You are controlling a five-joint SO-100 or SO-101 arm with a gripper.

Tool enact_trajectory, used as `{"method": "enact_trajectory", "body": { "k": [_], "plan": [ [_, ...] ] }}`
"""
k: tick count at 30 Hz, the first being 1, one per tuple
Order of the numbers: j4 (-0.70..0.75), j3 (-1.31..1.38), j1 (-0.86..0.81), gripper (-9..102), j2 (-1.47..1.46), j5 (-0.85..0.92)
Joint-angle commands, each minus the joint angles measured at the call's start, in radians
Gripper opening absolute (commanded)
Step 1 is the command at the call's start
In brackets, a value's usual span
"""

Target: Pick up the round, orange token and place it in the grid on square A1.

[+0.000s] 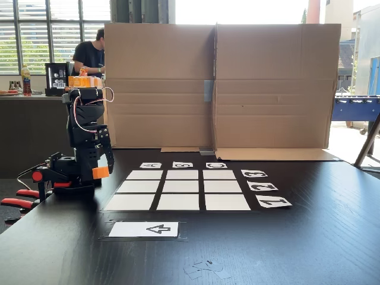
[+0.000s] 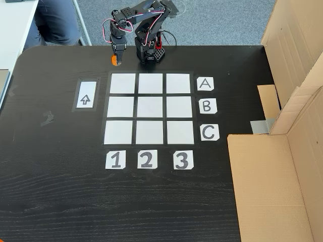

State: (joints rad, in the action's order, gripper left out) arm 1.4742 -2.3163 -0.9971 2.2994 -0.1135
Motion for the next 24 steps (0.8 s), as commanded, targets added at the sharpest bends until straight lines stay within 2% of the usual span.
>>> {"method": "enact_trajectory", "body": {
  "k": [1,10,24],
  "plan": [
    [-0.048,0.000,0.038,0,-0.075,0.006],
    [-0.176,0.008,0.120,0,-0.259,0.002],
    [-0.255,0.017,0.236,0,-0.388,-0.018]
  ]
}}
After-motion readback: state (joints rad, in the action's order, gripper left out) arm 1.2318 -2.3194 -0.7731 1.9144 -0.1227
